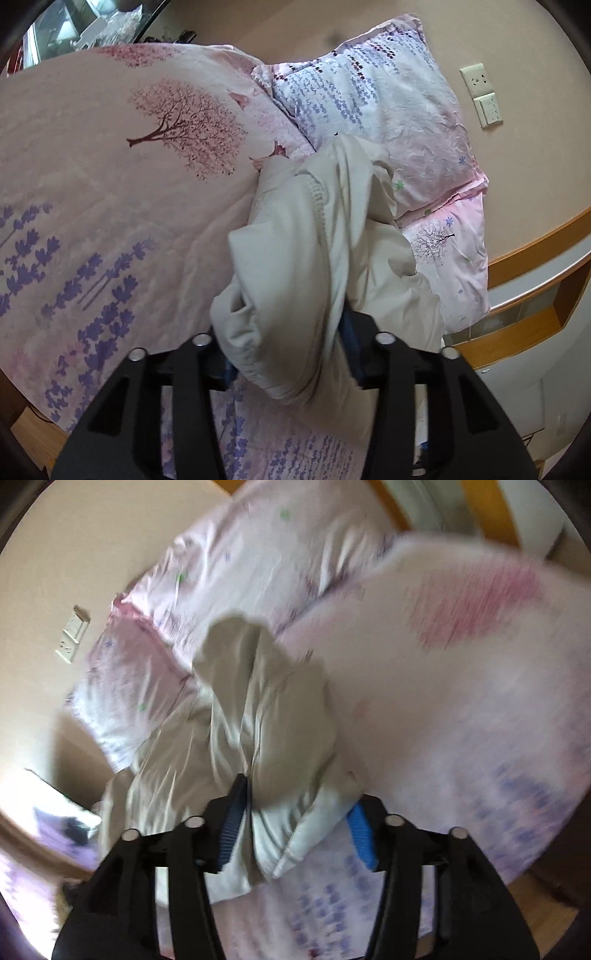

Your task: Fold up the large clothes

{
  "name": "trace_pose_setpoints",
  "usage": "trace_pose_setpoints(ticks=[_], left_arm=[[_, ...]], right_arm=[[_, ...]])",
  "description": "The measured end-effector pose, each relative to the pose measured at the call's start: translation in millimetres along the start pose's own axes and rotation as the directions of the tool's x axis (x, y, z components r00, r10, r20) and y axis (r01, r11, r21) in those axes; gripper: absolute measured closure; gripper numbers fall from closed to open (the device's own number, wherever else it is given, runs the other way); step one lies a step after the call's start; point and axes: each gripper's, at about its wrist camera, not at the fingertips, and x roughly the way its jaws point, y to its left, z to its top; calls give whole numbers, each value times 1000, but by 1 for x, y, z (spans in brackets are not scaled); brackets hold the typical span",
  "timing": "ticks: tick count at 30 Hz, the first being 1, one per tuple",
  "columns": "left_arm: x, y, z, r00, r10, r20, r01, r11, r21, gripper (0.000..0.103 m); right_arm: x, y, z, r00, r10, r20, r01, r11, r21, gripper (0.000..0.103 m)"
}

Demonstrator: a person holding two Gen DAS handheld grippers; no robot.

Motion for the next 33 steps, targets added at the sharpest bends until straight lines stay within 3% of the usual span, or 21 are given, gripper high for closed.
trace_pose_setpoints(ticks=[2, 3, 5, 7, 9, 11, 15, 18, 21, 24, 27, 33], left_arm=[[0, -2, 0, 1000, 4, 7, -4, 1000, 14, 46], [1, -3, -1, 1000, 8, 9, -8, 1000, 21, 44], [2, -6, -2, 1000, 16, 16, -16, 999, 43, 43], [3, -7, -3, 1000, 20, 20, -22, 998, 54, 42], [3, -7, -3, 1000, 19, 23, -20, 999, 49, 41], [3, -6, -3, 1000, 15, 25, -16, 999, 41, 41], [3, -4, -4, 1000, 12, 29, -13, 999, 30, 41], [4, -3, -4, 999, 6, 32, -6, 1000, 20, 41], [5, 0, -4, 1000, -3, 29, 3, 1000, 6, 41], [5, 3, -5, 1000, -12, 29, 12, 1000, -10, 41], [8, 4, -6, 999, -28, 26, 29, 999, -16, 41], [10, -10, -2, 998, -37, 44, 36, 999, 22, 43]], right_arm=[[-14, 19, 5, 991, -72, 109, 81, 993, -87, 42], [-20, 36, 5, 987, -67, 146, 90, 984, -157, 41], [-19, 67, 4, 991, 8, 134, 30, 959, -281, 42], [-9, 107, -3, 990, 138, 28, -116, 910, -399, 59], [11, 154, -14, 967, 225, -121, -255, 841, -477, 80], [29, 190, -23, 944, 244, -223, -327, 789, -520, 84], [59, 250, -37, 927, 212, -310, -364, 707, -607, 89], [80, 275, -41, 915, 173, -363, -376, 688, -620, 91], [105, 284, -45, 907, 84, -413, -346, 707, -617, 91], [135, 278, -47, 873, 14, -488, -336, 743, -579, 92], [159, 273, -54, 825, -47, -563, -338, 757, -559, 93], [181, 283, -66, 786, -143, -601, -323, 734, -597, 95]])
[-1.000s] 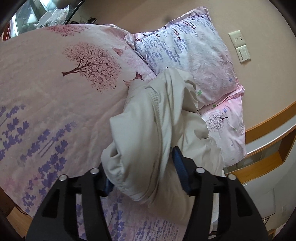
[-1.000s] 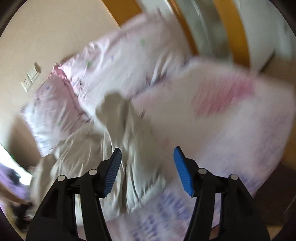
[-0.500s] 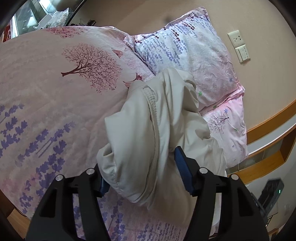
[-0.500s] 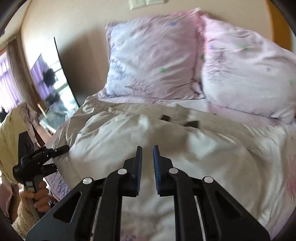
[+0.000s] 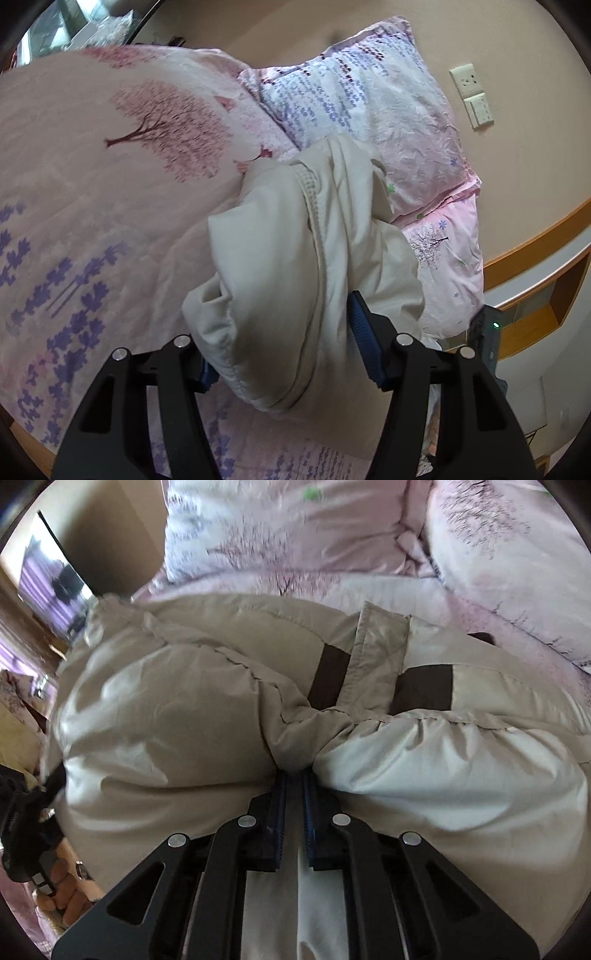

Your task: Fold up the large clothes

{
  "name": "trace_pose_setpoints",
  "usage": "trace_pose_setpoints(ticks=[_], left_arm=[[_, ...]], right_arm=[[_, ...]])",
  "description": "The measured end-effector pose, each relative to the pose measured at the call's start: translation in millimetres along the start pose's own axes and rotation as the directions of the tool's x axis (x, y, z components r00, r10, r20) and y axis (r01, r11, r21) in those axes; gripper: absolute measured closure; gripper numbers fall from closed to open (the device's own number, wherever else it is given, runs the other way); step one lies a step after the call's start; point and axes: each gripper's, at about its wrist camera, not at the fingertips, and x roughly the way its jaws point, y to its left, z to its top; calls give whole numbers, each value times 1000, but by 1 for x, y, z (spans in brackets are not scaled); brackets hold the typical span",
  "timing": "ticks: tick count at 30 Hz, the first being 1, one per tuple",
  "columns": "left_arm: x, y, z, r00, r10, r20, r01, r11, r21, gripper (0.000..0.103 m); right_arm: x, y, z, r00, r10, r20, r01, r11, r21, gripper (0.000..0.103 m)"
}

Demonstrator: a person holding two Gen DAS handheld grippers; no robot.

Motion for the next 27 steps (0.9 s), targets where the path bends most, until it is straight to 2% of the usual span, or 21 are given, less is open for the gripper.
trace_pose_setpoints(ticks=[2, 4, 9, 11, 15, 18, 21, 24, 26, 27], left_arm=[[0, -8, 1, 1000, -2, 9, 1, 1000, 22, 43], [1, -12, 0, 1000, 7, 13, -8, 999, 34, 43], [2, -12, 1, 1000, 16, 9, -16, 999, 36, 43], [2, -14, 2, 1000, 19, 10, -19, 999, 41, 43], [2, -18, 3, 1000, 22, 20, -23, 998, 50, 44], [-1, -21, 3, 999, 18, 33, -20, 999, 51, 50], [-5, -25, 4, 999, 3, 41, -6, 998, 59, 53], [-7, -29, 4, 999, 4, 43, -7, 997, 75, 53], [-6, -29, 5, 999, 8, 42, -11, 997, 77, 53], [-5, -28, 6, 999, 9, 40, -12, 997, 73, 53]], right_arm=[[3, 1, 1, 1000, -3, -10, 3, 1000, -12, 95], [-5, -2, -1, 1000, 27, 2, -27, 999, -19, 95], [-54, -12, -28, 989, 55, 136, -51, 998, -36, 94], [-64, -14, -39, 986, 54, 160, -49, 998, -36, 94], [-57, -14, -44, 989, 55, 137, -49, 998, -45, 94], [-29, -9, -37, 997, 25, 77, -22, 999, -50, 95], [-21, -8, -32, 998, 14, 62, -11, 999, -46, 96], [-41, -4, -31, 992, 60, 115, -55, 998, -43, 95], [-50, 1, -25, 987, 42, 154, -33, 998, -60, 95], [-43, 3, -19, 991, 33, 131, -25, 998, -58, 95]])
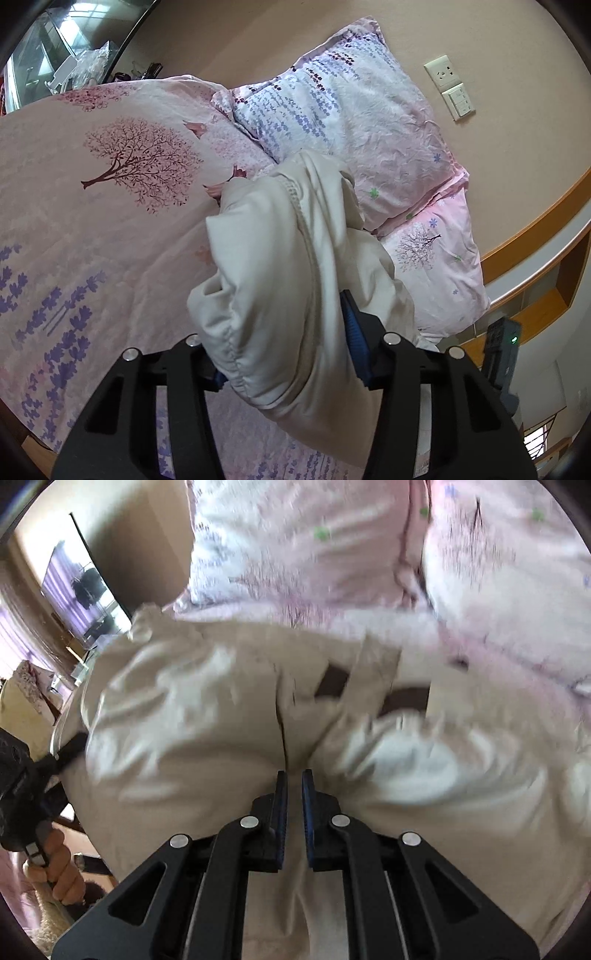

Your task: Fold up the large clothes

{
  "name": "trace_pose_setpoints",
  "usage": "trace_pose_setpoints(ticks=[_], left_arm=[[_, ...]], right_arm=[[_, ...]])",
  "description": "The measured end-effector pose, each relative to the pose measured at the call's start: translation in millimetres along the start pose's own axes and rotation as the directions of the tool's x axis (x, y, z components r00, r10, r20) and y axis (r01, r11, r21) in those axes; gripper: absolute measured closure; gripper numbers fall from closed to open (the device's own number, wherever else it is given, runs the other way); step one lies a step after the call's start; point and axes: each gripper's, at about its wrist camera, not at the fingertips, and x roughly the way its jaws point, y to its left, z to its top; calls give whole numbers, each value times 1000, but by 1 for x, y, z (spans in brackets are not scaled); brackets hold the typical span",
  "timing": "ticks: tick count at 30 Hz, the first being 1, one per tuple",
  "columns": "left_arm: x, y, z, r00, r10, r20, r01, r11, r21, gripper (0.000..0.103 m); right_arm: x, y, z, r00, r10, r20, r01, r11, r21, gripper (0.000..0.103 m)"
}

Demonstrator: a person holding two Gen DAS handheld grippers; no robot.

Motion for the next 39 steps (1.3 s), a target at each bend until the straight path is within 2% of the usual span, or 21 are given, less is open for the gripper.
trace_pose_setpoints(ticks=[3, 7, 11, 12, 13, 14, 16, 21, 25, 27, 31, 33, 35, 38, 39], left_arm=[[3, 4, 1, 1000, -5, -7, 5, 1000, -23, 52], [8, 15, 0, 1000, -1, -26, -1, 998, -67, 48], [11, 18, 0, 1000, 4, -30, -7, 997, -74, 48], [11, 18, 0, 1000, 2, -28, -4, 997, -80, 54], [10, 18, 0, 1000, -3, -20, 1, 997, -83, 64], [9, 16, 1, 1000, -9, -12, 8, 997, -75, 67], [5, 7, 2, 1000, -16, 2, 16, 999, -40, 73], [-10, -37, 3, 997, -61, 55, 53, 990, 127, 75], [-17, -80, -5, 990, -125, 71, 101, 957, 271, 75], [-18, -101, -12, 988, -131, 81, 97, 937, 336, 75], [-24, -121, -18, 984, -147, 100, 96, 913, 397, 75], [-25, -127, -20, 983, -152, 99, 98, 903, 418, 75], [-25, -133, -22, 983, -156, 97, 99, 895, 434, 75], [-24, -140, -24, 981, -172, 91, 114, 888, 446, 74], [-24, -144, -26, 980, -180, 89, 121, 883, 453, 74]], right_arm=[[34, 1, 6, 995, -4, -104, 5, 1000, 12, 95], [41, 7, 12, 992, -26, -126, 26, 1000, -5, 95], [39, 6, 9, 993, -8, -119, 7, 1000, -5, 95], [38, 5, 9, 993, -4, -121, 4, 1000, 0, 95], [39, 3, 10, 992, 1, -125, 0, 1000, 7, 95], [39, 2, 11, 992, 5, -128, -3, 1000, 12, 95], [41, -1, 13, 991, 8, -135, -6, 1000, 17, 95], [47, -1, 14, 989, -2, -151, 6, 1000, 21, 95], [54, -6, 20, 984, 14, -178, -5, 999, 49, 95], [52, -10, 21, 981, 38, -189, -26, 998, 62, 96], [20, -27, 9, 988, 91, -127, -78, 991, 104, 95], [-5, -34, -7, 993, 95, -74, -87, 990, 108, 95], [-15, -40, -18, 994, 95, -61, -87, 989, 115, 95], [-2, -51, -25, 992, 86, -92, -71, 986, 153, 96], [10, -54, -23, 990, 99, -105, -80, 983, 168, 100]])
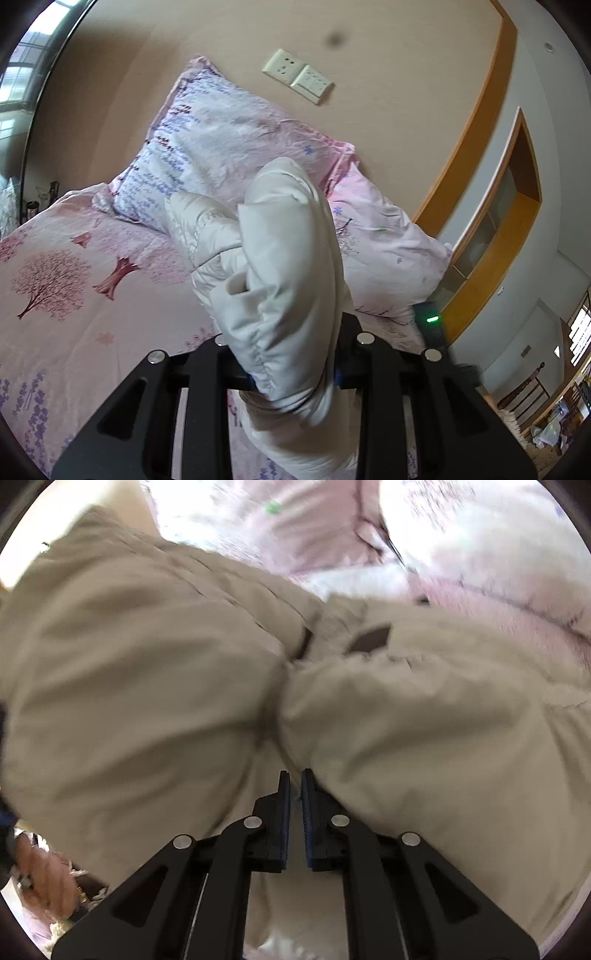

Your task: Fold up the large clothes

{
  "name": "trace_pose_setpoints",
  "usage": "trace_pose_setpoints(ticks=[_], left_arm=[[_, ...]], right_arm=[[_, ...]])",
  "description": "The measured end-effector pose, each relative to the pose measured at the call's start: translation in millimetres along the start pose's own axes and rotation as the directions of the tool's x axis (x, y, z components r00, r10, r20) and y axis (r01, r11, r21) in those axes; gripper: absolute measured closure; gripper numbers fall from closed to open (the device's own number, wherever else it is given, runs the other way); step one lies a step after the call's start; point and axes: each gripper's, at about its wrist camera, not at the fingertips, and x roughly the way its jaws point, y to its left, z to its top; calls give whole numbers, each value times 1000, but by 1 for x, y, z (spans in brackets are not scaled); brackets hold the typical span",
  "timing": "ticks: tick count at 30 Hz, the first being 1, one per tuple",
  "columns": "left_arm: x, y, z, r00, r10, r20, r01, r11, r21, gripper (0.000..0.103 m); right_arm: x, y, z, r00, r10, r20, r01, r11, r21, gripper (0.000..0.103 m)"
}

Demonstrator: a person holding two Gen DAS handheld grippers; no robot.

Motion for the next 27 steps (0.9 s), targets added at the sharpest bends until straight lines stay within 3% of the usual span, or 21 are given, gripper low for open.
trace_pose_setpoints(ticks=[3, 6, 10, 14, 18, 21, 27], left_arm=[[4, -17, -1, 1000, -20, -3, 20, 999, 38, 74], [7, -33, -2, 999, -37, -4, 37, 997, 69, 73], [8, -54, -5, 998, -68, 0, 68, 990, 124, 71], [16, -78, -11, 995, -98, -10, 98, 978, 185, 71], [27, -106, -25, 989, -141, -34, 145, 956, 256, 69], [39, -128, -36, 981, -180, -72, 193, 934, 299, 69], [71, -174, -68, 955, -229, -186, 285, 877, 386, 66]], right_arm=[[17, 0, 8, 1000, 14, -12, -14, 1000, 1, 102], [4, -1, 6, 999, 38, 6, -38, 999, -5, 102], [-54, -21, -21, 985, 37, 171, -36, 999, -9, 101], [-98, -66, -43, 958, -5, 286, -24, 995, 100, 98], [-111, -112, -60, 951, -66, 303, -3, 975, 222, 98], [-105, -135, -66, 956, -68, 287, -14, 961, 275, 98], [-77, -140, -52, 967, -29, 253, -39, 965, 260, 99]])
